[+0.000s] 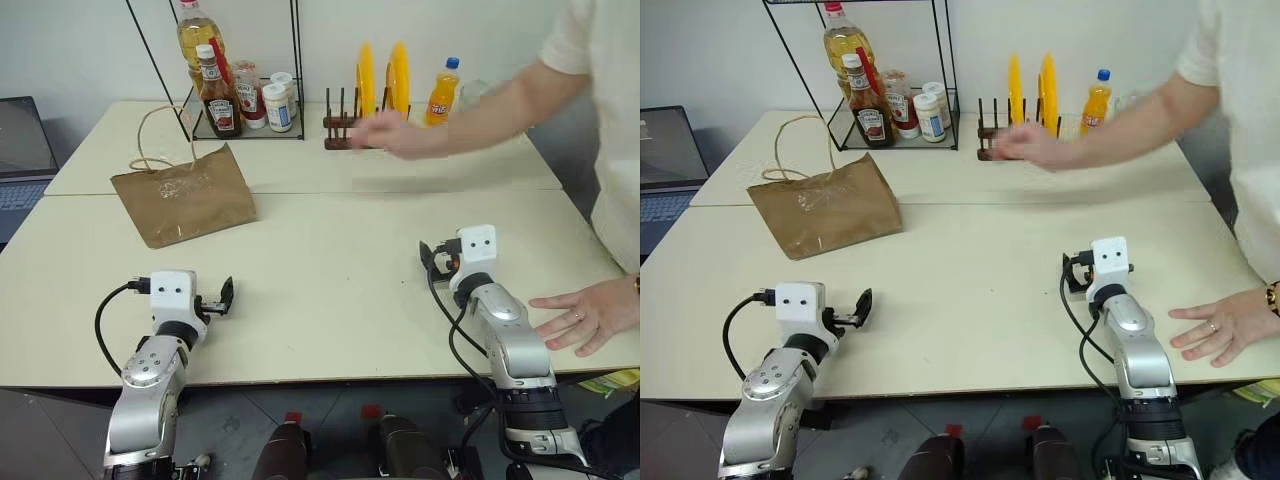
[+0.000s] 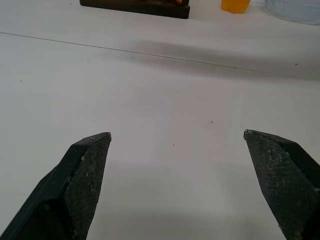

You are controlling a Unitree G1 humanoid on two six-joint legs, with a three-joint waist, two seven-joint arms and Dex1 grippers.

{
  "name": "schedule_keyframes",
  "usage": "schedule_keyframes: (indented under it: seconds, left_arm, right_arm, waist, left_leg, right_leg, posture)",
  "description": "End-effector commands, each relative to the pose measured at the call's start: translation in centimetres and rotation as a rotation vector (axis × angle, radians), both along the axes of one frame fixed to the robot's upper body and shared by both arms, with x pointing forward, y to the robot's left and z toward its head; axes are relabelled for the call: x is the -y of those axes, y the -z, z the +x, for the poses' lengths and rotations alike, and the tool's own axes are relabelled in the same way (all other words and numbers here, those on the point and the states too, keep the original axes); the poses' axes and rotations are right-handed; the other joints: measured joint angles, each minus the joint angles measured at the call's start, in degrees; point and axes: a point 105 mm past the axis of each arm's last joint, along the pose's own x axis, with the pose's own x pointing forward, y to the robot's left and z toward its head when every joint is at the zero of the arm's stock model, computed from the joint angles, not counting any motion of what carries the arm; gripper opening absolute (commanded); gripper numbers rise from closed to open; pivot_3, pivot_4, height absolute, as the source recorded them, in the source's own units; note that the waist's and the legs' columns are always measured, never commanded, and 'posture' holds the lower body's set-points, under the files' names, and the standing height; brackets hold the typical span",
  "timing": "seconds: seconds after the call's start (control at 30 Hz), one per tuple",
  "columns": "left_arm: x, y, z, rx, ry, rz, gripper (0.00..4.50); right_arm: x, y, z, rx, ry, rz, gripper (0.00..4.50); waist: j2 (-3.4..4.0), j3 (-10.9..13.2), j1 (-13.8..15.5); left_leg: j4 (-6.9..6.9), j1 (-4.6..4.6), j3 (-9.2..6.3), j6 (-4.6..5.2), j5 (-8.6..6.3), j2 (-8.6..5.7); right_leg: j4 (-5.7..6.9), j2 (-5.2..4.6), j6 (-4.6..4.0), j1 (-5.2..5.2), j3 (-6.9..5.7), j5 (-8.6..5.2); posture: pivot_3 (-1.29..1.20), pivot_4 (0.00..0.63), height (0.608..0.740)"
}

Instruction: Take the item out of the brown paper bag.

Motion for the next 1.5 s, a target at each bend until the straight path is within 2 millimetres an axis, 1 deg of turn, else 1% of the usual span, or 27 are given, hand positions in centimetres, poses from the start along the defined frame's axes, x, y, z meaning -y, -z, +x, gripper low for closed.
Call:
schedule_keyframes:
  seconds: [0.03, 0.2, 0.4, 0.47, 0.53, 0.6, 0.63, 0.73, 0.77, 0.83, 0.9, 1.0, 1.07, 1.13, 1.27, 1.3, 1.4, 1.5]
  left_arm:
    - [-0.3, -1.4, 0.1, 0.049, -0.004, 0.008, 4.5]
    - [0.6, -1.6, 0.1, 0.059, 0.025, -0.024, 4.5]
    - [0.6, -1.6, 0.2, 0.056, 0.028, -0.027, 4.5]
    - [0.6, -2.1, 0.0, 0.056, 0.062, -0.033, 4.5]
    - [0.7, -2.8, -0.3, 0.035, 0.136, -0.032, 4.5]
    - [0.4, -4.1, -0.7, 0.019, 0.238, -0.016, 4.5]
    - [-0.1, -4.7, -0.9, 0.01, 0.268, -0.015, 4.5]
    - [-2.6, -7.7, -0.5, -0.009, 0.354, 0.02, 4.5]
    - [-3.6, -8.8, -0.2, -0.018, 0.375, 0.034, 4.5]
    - [-5.4, -10.9, 0.6, -0.032, 0.405, 0.057, 4.5]
    - [-6.8, -12.9, 1.4, -0.031, 0.428, 0.081, 4.5]
    - [-8.4, -15.3, 2.9, -0.025, 0.444, 0.145, 4.5]
    - [-9.4, -16.3, 4.0, -0.02, 0.439, 0.184, 4.5]
    - [-10.3, -16.8, 5.0, -0.019, 0.428, 0.215, 4.5]
    - [-11.4, -17.4, 6.6, -0.016, 0.392, 0.257, 4.5]
    - [-11.5, -17.4, 6.9, -0.019, 0.388, 0.264, 4.5]
    - [-10.7, -17.0, 8.9, -0.055, 0.361, 0.34, 4.5]
    - [-10.7, -17.3, 9.7, -0.062, 0.313, 0.36, 4.5]
  right_arm:
    - [-0.2, -1.7, -0.1, 0.068, -0.004, 0.005, 4.47]
    - [-0.2, -1.8, -0.2, 0.07, 0.0, 0.011, 4.47]
    - [0.2, -1.8, -0.2, 0.071, 0.007, 0.014, 4.47]
    - [-0.3, -2.2, -0.2, 0.077, -0.024, 0.028, 4.47]
    - [-1.4, -3.0, -0.2, 0.078, -0.101, 0.052, 4.47]
    - [-3.1, -4.3, -0.5, 0.069, -0.251, 0.085, 4.47]
    - [-4.0, -4.9, -0.8, 0.062, -0.331, 0.085, 4.47]
    - [-7.1, -6.9, -2.6, 0.021, -0.634, 0.093, 4.47]
    - [-8.0, -7.7, -3.4, 0.005, -0.748, 0.097, 4.47]
    - [-9.3, -9.3, -4.7, -0.014, -0.921, 0.105, 4.47]
    - [-10.4, -11.2, -5.5, -0.017, -1.05, 0.116, 4.47]
    - [-11.7, -13.6, -6.1, -0.004, -1.17, 0.134, 4.47]
    - [-12.4, -14.3, -6.3, 0.002, -1.199, 0.137, 4.47]
    - [-13.0, -14.8, -6.5, 0.013, -1.217, 0.136, 4.47]
    - [-13.4, -15.1, -6.5, 0.031, -1.21, 0.149, 4.47]
    - [-13.5, -15.1, -6.5, 0.037, -1.205, 0.149, 4.47]
    - [-13.6, -14.6, -6.6, 0.045, -1.174, 0.148, 4.47]
    - [-13.5, -14.5, -6.9, 0.045, -1.154, 0.153, 4.47]
  waist:
    - [0.0, 0.0, 0.0]
    - [0.0, 0.0, 0.0]
    - [0.0, 0.0, 0.0]
    - [0.0, 0.0, 0.0]
    - [0.0, 0.0, 0.0]
    - [0.02, 0.0, -0.1]
    - [0.04, 0.0, -0.2]
    - [0.08, 0.1, -0.2]
    - [0.08, 0.1, -0.2]
    - [0.1, 0.1, -0.2]
    - [0.11, 0.1, -0.1]
    - [0.12, 0.2, -0.1]
    - [0.11, 0.2, -0.1]
    - [0.09, 0.2, 0.0]
    - [0.07, 0.2, -0.1]
    - [0.07, 0.2, -0.2]
    - [0.05, 0.1, 0.0]
    - [0.03, 0.2, 0.0]
  left_leg:
    - [0.0, 0.0, 0.0, 0.0, 0.0, 0.0]
    - [0.0, 0.0, 0.0, 0.0, 0.0, 0.01]
    - [0.0, 0.0, 0.0, 0.0, 0.0, 0.0]
    - [0.0, 0.0, 0.0, 0.0, 0.0, 0.0]
    - [0.0, -0.01, -0.01, 0.0, 0.0, 0.01]
    - [-0.01, 0.0, -0.01, 0.0, 0.0, 0.01]
    - [-0.02, 0.0, -0.02, 0.0, 0.0, 0.02]
    - [-0.03, 0.02, -0.03, 0.01, 0.0, 0.03]
    - [-0.02, 0.01, -0.07, 0.01, 0.0, 0.01]
    - [-0.03, 0.0, -0.11, 0.01, -0.01, -0.01]
    - [-0.04, 0.0, -0.09, 0.02, -0.01, -0.02]
    - [-0.03, -0.04, -0.07, 0.02, -0.01, -0.05]
    - [-0.03, -0.07, -0.11, 0.02, -0.01, -0.05]
    - [-0.03, -0.08, -0.12, 0.02, -0.01, -0.08]
    - [-0.01, -0.32, -0.09, 0.02, -0.01, -0.1]
    - [0.01, -0.37, -0.09, 0.02, -0.01, -0.11]
    - [0.02, -0.41, -0.1, 0.02, -0.01, -0.13]
    - [0.06, -0.44, -0.15, 0.02, -0.01, -0.15]
  right_leg:
    - [0.0, 0.0, 0.0, 0.0, 0.0, 0.0]
    - [0.0, 0.0, 0.0, 0.0, 0.0, 0.0]
    - [0.0, 0.0, 0.0, 0.0, 0.0, 0.0]
    - [0.0, 0.0, 0.0, 0.0, 0.0, 0.0]
    - [0.0, 0.01, 0.0, 0.0, -0.01, 0.0]
    - [0.0, 0.03, 0.0, 0.0, -0.02, 0.0]
    - [0.0, 0.04, 0.0, -0.01, -0.02, 0.0]
    - [-0.01, 0.08, -0.01, -0.01, -0.05, -0.01]
    - [0.0, 0.08, -0.02, -0.01, -0.1, -0.02]
    - [-0.05, 0.19, -0.04, -0.01, -0.16, -0.02]
    - [-0.08, 0.19, -0.04, -0.01, -0.17, -0.03]
    - [-0.08, 0.16, -0.04, -0.05, -0.17, -0.03]
    - [-0.07, 0.16, -0.04, -0.07, -0.24, -0.03]
    - [-0.04, 0.13, -0.04, -0.07, -0.26, -0.03]
    - [-0.04, 0.1, -0.04, -0.29, -0.24, -0.02]
    - [-0.03, 0.1, -0.04, -0.34, -0.25, -0.02]
    - [0.01, 0.07, -0.04, -0.39, -0.26, -0.02]
    - [0.02, 0.04, -0.03, -0.37, -0.3, -0.01]
  posture:
    - [0.0, 0.15, 0.74]
    - [0.0, 0.15, 0.74]
    - [0.0, 0.15, 0.74]
    - [0.0, 0.15, 0.74]
    - [0.0, 0.15, 0.74]
    - [0.0, 0.15, 0.74]
    - [0.0, 0.15, 0.74]
    - [0.0, 0.15, 0.74]
    - [0.0, 0.15, 0.74]
    - [0.0, 0.15, 0.74]
    - [0.0, 0.15, 0.74]
    - [0.0, 0.15, 0.74]
    - [0.0, 0.15, 0.74]
    - [0.0, 0.15, 0.74]
    - [0.0, 0.15, 0.74]
    - [0.0, 0.15, 0.74]
    - [0.0, 0.15, 0.74]
    - [0.0, 0.15, 0.74]
